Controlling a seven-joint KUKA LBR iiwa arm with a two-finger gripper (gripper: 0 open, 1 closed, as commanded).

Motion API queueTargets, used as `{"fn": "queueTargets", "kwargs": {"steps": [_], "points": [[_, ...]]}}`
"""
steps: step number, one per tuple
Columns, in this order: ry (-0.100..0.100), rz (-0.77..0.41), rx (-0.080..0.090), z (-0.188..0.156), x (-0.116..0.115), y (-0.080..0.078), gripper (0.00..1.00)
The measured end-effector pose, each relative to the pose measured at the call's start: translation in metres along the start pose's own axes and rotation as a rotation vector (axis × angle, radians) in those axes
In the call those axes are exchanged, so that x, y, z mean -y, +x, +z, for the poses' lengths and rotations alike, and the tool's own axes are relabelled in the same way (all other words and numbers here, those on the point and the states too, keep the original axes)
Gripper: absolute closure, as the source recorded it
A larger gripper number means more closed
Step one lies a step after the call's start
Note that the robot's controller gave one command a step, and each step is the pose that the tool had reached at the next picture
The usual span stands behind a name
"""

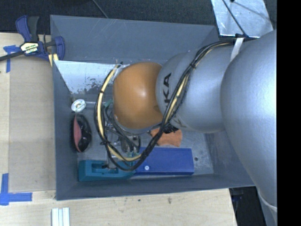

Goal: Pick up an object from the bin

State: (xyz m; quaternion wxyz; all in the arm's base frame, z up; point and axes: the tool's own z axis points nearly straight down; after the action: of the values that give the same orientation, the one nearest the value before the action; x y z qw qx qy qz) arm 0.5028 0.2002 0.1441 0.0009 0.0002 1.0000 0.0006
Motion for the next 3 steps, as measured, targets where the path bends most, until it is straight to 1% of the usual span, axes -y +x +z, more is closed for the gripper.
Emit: {"fn": "queueTargets", "kwargs": {"steps": [1,2,3], "points": [[-0.001,-0.055,0.002,0.032,0.053,0.005,0.00],[-0.005,0.031,-0.003,0.048,0.072,-0.021,0.00],[0.001,0.017,-0.006,0.009,0.092,-0.043,0.00]]}}
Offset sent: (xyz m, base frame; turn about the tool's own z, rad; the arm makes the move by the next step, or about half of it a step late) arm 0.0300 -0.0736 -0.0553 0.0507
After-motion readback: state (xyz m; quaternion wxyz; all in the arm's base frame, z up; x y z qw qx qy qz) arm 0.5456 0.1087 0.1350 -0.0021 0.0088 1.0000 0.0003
